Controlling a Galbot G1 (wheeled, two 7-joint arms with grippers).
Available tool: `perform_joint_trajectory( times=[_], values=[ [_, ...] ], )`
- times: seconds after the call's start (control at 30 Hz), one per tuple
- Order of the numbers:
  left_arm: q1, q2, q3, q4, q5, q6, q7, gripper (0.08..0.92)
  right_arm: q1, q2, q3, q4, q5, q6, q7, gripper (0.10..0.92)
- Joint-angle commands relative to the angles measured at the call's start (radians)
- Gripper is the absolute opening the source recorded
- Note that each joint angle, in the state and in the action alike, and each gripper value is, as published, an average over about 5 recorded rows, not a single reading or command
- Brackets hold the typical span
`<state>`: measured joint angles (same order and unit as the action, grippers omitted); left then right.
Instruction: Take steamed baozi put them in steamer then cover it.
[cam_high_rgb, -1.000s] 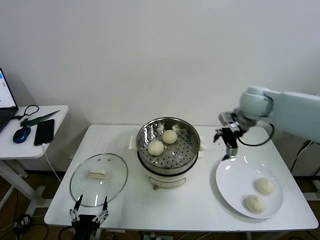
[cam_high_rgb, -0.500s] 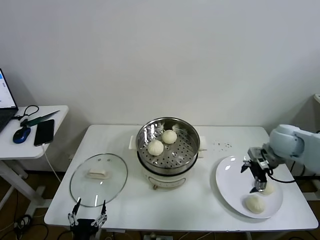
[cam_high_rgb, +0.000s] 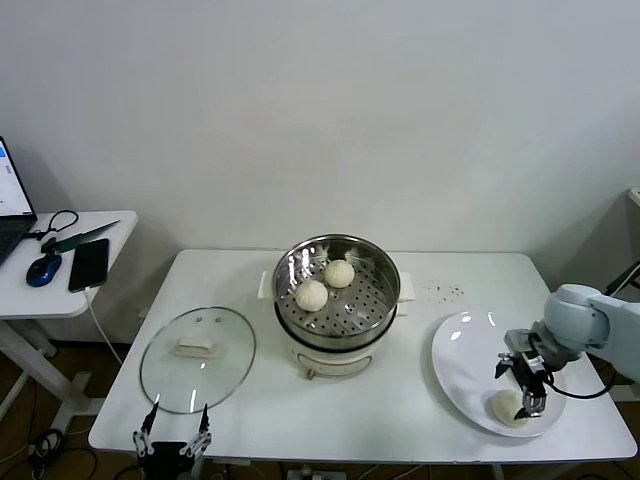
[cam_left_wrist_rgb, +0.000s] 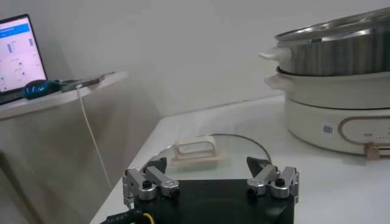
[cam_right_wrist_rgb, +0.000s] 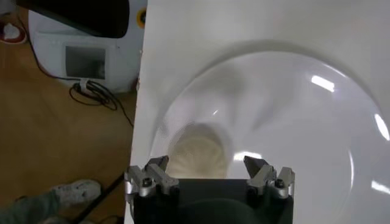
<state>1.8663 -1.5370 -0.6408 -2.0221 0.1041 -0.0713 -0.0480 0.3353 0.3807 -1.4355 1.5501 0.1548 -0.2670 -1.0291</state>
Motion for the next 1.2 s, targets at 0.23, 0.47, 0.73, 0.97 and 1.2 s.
perform_joint_trajectory(
  times=[0.23,0.47,0.73,0.97,1.2],
  values=[
    [-0.004,-0.002,0.001,0.009,0.003,-0.001,-0.013,0.823,-0.080,0.015,0.046,-0.058,-0.025,0.008,-0.009,0.823],
    [-0.001,-0.003,0.002,0.010,0.004,-0.004,-0.019,0.823,-0.076,0.034,0.043,-0.074,-0.024,0.009,-0.013,0.813],
    [0.002,-0.002,-0.001,0.010,0.004,-0.008,-0.021,0.823,-0.060,0.044,0.030,-0.080,-0.021,0.013,-0.020,0.727],
    [0.000,-0.002,0.002,0.011,0.004,-0.006,-0.020,0.823,-0.033,0.054,0.019,-0.088,-0.019,0.026,-0.024,0.692],
    [0.000,-0.001,0.004,0.014,0.009,-0.006,-0.019,0.823,0.122,0.118,-0.018,-0.117,-0.046,0.204,-0.057,0.679]
  ],
)
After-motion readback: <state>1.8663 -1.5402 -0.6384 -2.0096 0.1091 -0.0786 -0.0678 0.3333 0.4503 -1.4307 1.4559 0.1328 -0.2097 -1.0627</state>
